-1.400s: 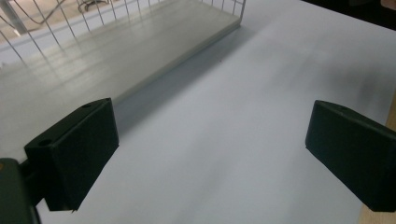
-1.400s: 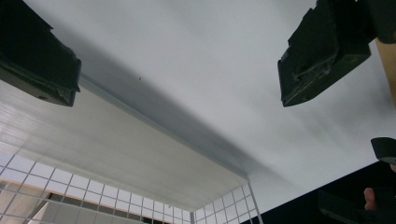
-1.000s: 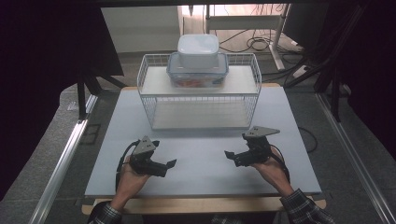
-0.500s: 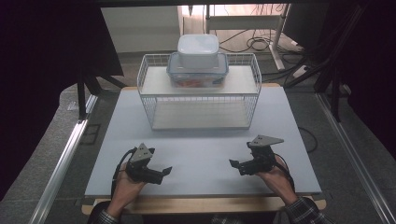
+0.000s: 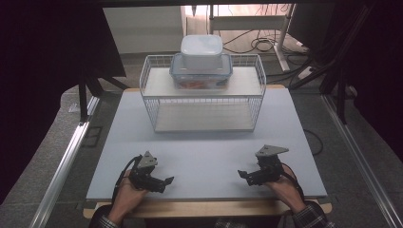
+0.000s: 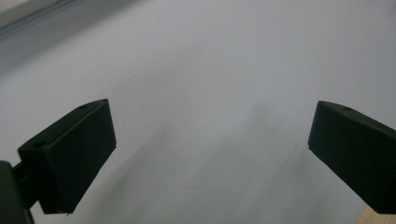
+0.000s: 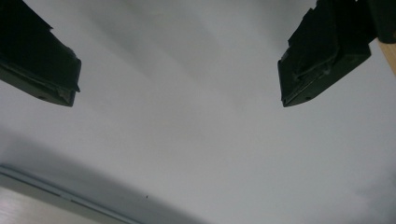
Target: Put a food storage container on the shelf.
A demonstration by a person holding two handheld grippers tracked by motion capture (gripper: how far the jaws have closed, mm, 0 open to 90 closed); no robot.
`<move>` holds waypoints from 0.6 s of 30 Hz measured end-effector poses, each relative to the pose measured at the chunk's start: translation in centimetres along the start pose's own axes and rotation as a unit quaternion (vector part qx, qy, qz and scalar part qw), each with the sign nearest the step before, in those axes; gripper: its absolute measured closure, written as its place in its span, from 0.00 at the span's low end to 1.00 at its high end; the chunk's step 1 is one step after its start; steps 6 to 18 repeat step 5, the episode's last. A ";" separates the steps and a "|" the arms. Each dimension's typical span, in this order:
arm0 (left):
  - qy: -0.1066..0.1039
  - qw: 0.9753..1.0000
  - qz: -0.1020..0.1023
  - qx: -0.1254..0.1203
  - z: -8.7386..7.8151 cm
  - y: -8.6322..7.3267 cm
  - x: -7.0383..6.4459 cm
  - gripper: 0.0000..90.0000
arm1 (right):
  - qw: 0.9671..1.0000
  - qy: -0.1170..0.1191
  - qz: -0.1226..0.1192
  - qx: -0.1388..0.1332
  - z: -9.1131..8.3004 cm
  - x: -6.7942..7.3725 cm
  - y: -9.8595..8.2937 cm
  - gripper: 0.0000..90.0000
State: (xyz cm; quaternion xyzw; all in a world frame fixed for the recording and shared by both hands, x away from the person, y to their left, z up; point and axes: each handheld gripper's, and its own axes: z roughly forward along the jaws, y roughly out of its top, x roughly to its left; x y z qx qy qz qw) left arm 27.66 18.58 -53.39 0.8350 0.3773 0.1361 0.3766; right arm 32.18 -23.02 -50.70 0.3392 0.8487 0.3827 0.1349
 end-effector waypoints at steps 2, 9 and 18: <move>0.001 1.000 0.001 0.004 0.1 0.0 0.0 0.01 | 1.000 -0.002 -0.001 0.000 -0.1 0.0 0.0 0.00; 0.000 1.000 -0.005 -0.003 0.1 0.1 0.1 0.00 | 1.000 -0.003 -0.001 -0.002 -0.1 -0.1 0.0 0.00; 0.000 1.000 -0.005 -0.003 0.1 0.1 0.1 0.00 | 1.000 -0.003 -0.001 -0.002 -0.1 -0.1 0.0 0.00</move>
